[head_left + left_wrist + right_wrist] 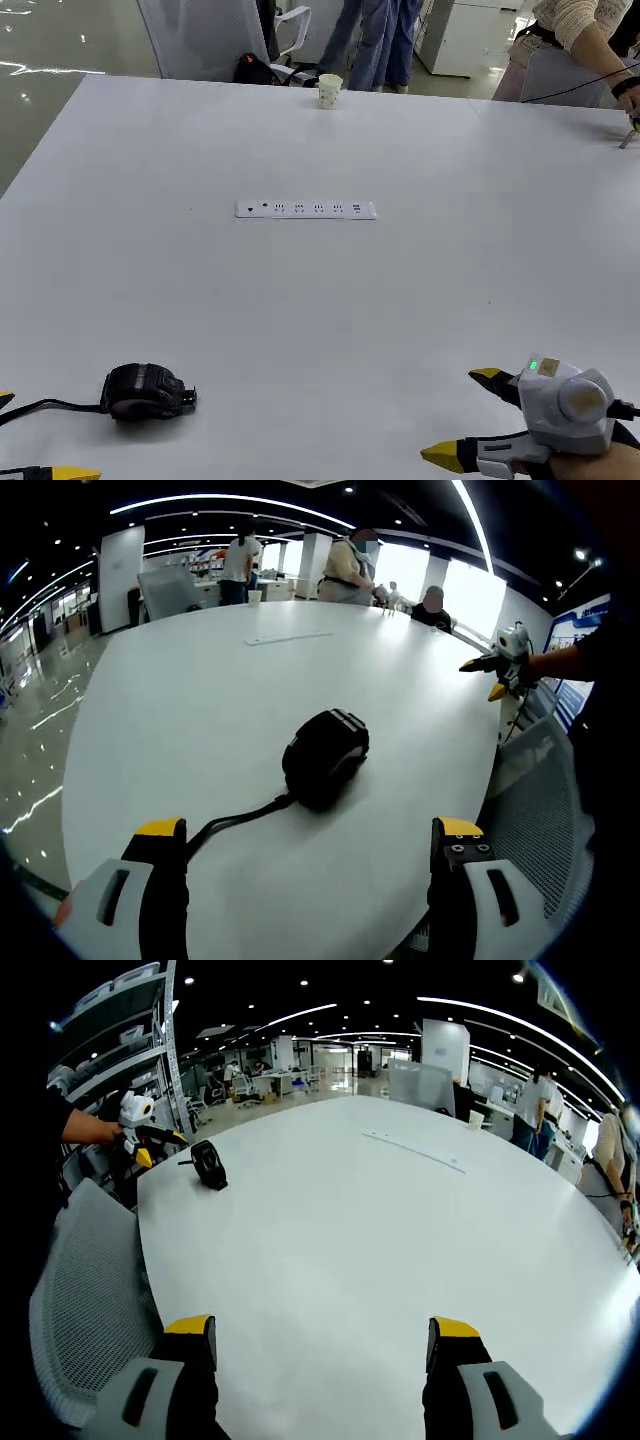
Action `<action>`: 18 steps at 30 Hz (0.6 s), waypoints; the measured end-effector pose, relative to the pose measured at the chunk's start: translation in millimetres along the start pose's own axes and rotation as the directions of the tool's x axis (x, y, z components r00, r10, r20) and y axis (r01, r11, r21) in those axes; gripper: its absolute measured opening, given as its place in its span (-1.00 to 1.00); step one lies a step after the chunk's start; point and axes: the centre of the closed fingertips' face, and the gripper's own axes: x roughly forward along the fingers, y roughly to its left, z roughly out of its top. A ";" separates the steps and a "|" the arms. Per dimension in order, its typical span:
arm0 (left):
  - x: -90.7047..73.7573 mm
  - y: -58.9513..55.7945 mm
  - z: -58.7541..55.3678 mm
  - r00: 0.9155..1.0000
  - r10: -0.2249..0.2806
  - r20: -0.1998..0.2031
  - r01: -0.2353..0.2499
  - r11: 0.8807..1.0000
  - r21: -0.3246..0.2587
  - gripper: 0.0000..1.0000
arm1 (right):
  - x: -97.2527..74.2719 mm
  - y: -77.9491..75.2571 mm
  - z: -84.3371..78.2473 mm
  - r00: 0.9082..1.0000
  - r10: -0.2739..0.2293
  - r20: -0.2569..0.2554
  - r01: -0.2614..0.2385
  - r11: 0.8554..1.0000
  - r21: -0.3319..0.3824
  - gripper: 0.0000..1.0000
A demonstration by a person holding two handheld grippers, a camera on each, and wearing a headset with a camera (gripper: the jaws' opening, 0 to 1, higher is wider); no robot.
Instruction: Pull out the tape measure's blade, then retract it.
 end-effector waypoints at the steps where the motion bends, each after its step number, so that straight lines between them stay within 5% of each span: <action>1: -0.8 -0.2 -0.1 1.000 -0.001 0.003 0.001 1.000 0.005 0.98 | -2.5 -3.0 -3.3 1.000 -0.003 -0.003 0.003 1.000 0.006 0.73; 5: -2.9 -0.2 -3.1 1.000 -0.009 -0.005 0.009 1.000 0.009 0.98 | -8.5 -9.5 -12.7 1.000 -0.005 -0.019 0.006 0.999 0.033 0.96; 12: -6.5 -1.2 0.9 1.000 -0.021 0.023 0.022 1.000 -0.008 0.98 | -17.4 -16.3 -10.1 1.000 -0.020 -0.002 0.020 0.999 0.047 0.98; 15: -6.5 -6.6 -4.4 0.998 -0.057 -0.020 0.057 0.998 -0.037 0.97 | -18.4 -15.0 -9.8 1.000 -0.017 -0.003 0.018 0.999 0.042 0.98; 18: -6.1 -2.2 0.3 0.999 -0.035 0.002 0.035 0.999 -0.013 0.98 | -17.7 -14.5 -10.6 1.000 -0.016 -0.001 0.016 0.999 0.046 0.98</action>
